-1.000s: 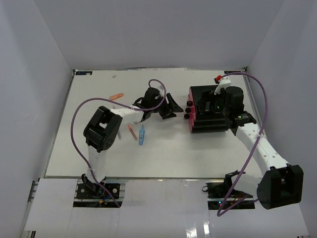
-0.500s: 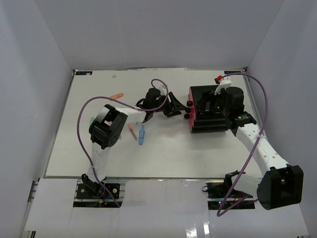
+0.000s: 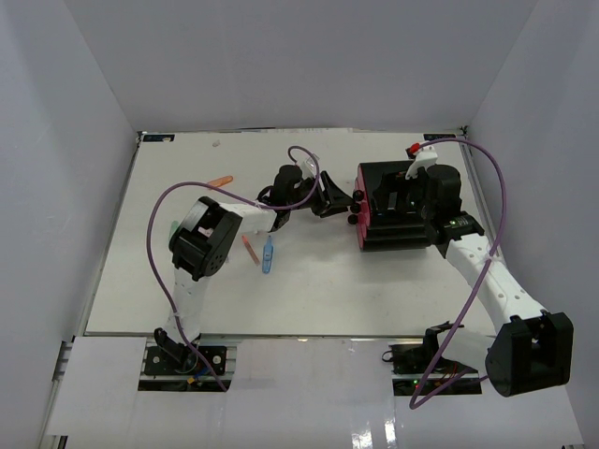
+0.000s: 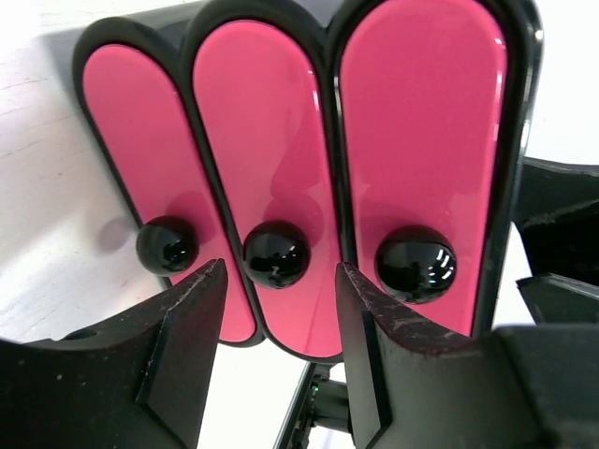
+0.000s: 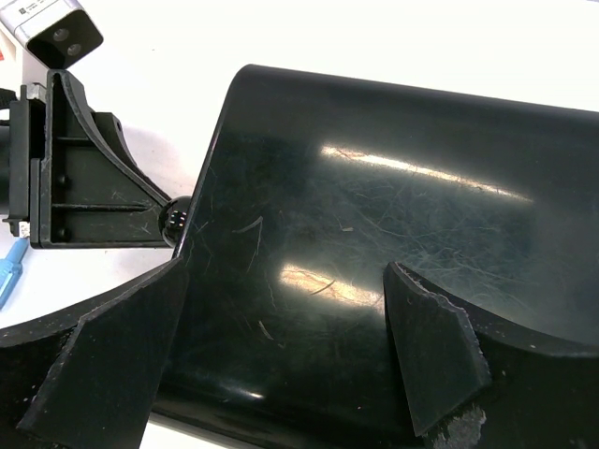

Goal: Sort the stationery into containers
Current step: Open the drawer in the storage box.

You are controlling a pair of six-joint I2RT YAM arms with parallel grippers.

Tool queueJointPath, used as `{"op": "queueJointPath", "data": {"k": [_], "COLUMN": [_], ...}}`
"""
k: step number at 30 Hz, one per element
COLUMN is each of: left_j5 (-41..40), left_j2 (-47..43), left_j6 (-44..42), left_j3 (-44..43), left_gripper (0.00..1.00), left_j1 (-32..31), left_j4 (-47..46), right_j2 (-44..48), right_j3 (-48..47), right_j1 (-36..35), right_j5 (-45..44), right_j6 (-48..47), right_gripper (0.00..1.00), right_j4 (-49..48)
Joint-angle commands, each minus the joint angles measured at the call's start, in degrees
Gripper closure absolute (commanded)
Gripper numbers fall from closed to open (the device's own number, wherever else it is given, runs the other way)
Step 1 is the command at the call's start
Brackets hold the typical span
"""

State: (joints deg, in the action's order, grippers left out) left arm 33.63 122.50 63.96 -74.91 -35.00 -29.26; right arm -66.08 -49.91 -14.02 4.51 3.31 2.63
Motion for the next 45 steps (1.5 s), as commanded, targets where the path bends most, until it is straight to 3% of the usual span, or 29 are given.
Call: {"op": "queueJointPath", "data": {"k": [1, 14, 20, 24, 26, 35, 45], "left_j5": [1.70, 1.97, 1.97, 2.06, 1.71, 1.18, 3.64], "left_j2": [0.28, 2.57, 1.69, 1.25, 0.47, -4.27, -7.88], "left_j6": [0.20, 0.20, 0.11, -0.42, -0.77, -3.58, -6.66], "left_j3": [-1.90, -4.98, -4.01, -3.40, -2.44, 1.26, 4.95], "left_gripper": [0.41, 0.46, 0.61, 0.81, 0.85, 0.89, 0.87], "left_j1": [-0.42, -0.85, -0.86, -0.86, -0.68, 2.48, 5.03], "left_j4": [-2.82, -1.59, -2.30, -2.03, -1.68, 1.57, 5.17], "right_j2": [-0.27, -0.01, -0.18, -0.19, -0.19, -0.10, -0.10], "right_j3": [1.57, 1.48, 1.39, 1.48, 1.48, 1.66, 1.92], "right_j1": [-0.39, -0.39, -0.39, -0.39, -0.39, -0.39, -0.39], "right_j5": [1.11, 1.64, 1.64, 1.11, 1.11, 0.85, 1.02], "right_j6": [1.61, 1.79, 1.79, 1.70, 1.70, 1.70, 1.70], "right_gripper": [0.09, 0.09, 0.09, 0.09, 0.09, 0.09, 0.09], "right_j4": [3.17, 3.08, 2.99, 3.17, 3.25, 3.17, 2.99]}}
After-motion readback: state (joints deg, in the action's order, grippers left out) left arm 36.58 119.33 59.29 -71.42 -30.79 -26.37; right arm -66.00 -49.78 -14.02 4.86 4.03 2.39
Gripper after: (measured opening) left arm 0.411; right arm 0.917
